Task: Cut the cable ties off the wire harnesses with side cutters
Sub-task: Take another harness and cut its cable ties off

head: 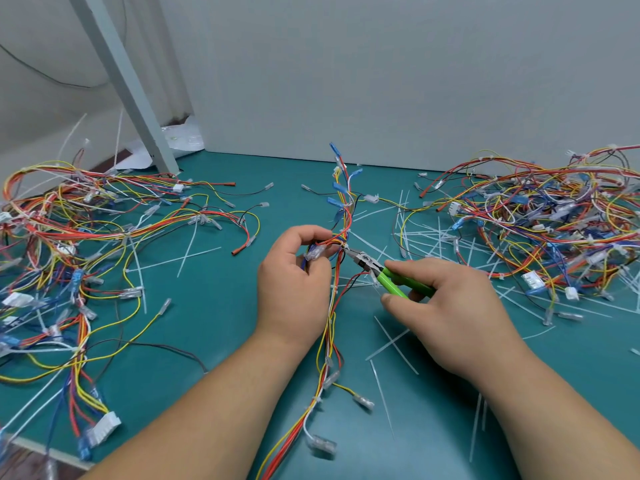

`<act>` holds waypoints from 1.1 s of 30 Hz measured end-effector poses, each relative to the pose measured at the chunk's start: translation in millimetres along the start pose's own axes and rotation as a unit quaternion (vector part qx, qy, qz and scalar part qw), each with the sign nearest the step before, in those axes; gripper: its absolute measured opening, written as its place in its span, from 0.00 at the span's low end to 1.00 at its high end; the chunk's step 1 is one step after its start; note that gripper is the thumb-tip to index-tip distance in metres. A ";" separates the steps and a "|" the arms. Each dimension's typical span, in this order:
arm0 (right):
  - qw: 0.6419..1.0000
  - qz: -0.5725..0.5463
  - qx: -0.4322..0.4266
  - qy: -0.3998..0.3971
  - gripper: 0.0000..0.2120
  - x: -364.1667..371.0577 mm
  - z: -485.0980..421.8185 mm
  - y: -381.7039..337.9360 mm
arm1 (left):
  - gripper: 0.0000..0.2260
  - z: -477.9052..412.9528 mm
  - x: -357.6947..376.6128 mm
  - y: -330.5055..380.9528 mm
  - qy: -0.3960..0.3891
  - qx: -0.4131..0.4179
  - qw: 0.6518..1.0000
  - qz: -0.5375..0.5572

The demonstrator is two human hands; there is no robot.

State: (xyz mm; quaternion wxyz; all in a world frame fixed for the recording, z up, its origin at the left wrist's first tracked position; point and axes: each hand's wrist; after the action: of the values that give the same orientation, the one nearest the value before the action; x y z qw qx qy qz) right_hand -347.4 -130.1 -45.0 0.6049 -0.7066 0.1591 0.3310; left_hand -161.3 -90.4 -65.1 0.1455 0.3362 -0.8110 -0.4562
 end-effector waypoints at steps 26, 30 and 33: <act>0.998 -0.012 0.029 -0.062 0.16 -20.9 -9.0 9.9 | 0.20 1.5 2.1 0.8 -0.039 0.036 0.996 -0.065; 0.996 -0.022 0.027 -0.081 0.14 -22.4 -10.4 11.3 | 0.20 2.1 2.1 0.8 -0.048 0.028 0.997 -0.052; 0.996 -0.021 0.029 -0.086 0.14 -23.7 -11.5 13.0 | 0.19 2.4 2.5 2.5 -0.052 0.017 0.997 -0.047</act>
State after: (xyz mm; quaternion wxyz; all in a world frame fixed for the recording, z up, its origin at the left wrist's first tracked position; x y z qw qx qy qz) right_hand -369.7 -148.1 -38.6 0.6433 -0.6611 0.1007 0.3729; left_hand -165.4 -89.7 -64.5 0.0756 0.3519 -0.8084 -0.4658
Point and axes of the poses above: each hand's wrist, its own z-axis away from the middle knuckle, its own x-axis out of the palm, y = z × x, and after that the axes turned 12 degrees about x, right-handed
